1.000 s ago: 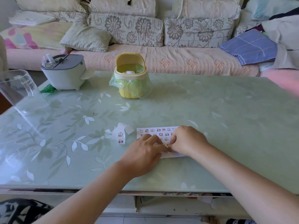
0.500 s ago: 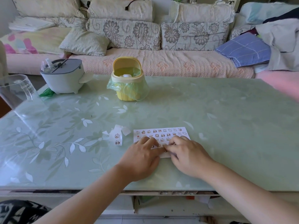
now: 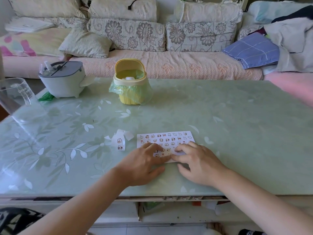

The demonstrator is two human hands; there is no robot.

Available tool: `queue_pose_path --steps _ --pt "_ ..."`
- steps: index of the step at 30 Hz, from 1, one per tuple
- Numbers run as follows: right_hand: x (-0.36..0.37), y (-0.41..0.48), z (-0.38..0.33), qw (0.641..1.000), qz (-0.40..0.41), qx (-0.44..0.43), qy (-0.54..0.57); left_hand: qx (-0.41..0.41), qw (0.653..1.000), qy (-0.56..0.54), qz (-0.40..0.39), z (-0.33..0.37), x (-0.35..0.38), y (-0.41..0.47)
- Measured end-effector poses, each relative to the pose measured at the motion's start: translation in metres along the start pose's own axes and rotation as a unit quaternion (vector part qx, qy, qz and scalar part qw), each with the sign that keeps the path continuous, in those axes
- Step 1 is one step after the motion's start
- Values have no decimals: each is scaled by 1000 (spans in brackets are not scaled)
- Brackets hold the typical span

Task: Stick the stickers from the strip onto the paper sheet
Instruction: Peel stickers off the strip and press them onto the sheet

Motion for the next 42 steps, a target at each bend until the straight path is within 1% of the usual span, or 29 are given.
queue_pose_path --steps 3,6,7,9,11,13,14,17,20,23,27,30,33,35,37,39,42 --pt "-1 0 3 1000 14 1 21 -3 999 -41 -2 -2 -2 -2" --pt "-1 4 0 999 32 13 35 -76 990 -114 13 1 -3 -2" --pt "1 6 -2 999 28 20 22 -103 987 -117 22 3 -3 0" --pt "5 11 -8 999 -5 42 -6 -127 990 -67 9 7 -1 6" --pt "15 16 -15 997 -55 61 -4 -118 991 -5 -56 9 5 10" --pt "28 19 -20 993 -101 63 -3 -115 986 14 -119 7 14 9" --pt "33 19 -21 992 -114 62 -6 -112 984 18 -135 6 17 8" --pt "37 19 -16 989 -133 60 -9 -104 983 35 -146 3 22 5" --pt "34 17 -11 989 -131 68 -14 -100 982 51 -152 3 22 6" --pt "32 13 -8 987 -120 107 -12 -105 981 39 -159 3 22 7" --pt "18 7 9 976 -108 187 -17 -109 981 30 -159 2 22 7" --pt "12 3 15 970 -114 215 -12 -112 981 20 -157 1 22 8" --pt "8 7 11 968 -111 224 -12 -128 981 -32 -140 0 18 9" --pt "2 14 7 973 -76 215 -34 -152 978 -104 -100 0 9 10" --pt "-6 24 2 981 -20 191 -38 -186 968 -165 -43 -1 -4 12" --pt "-12 35 -8 987 26 161 3 -210 960 -182 27 -4 -15 12" --pt "-12 54 -27 987 36 134 78 -241 950 -167 103 -17 -29 7"
Point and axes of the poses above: each hand's wrist, its own y-axis towards the middle knuckle, its own x-axis out of the palm, z = x × y, the point moved 2 cm from there along y, towards the middle knuckle, and after that the axes turned 15 degrees about y, right-handed, at the moved point
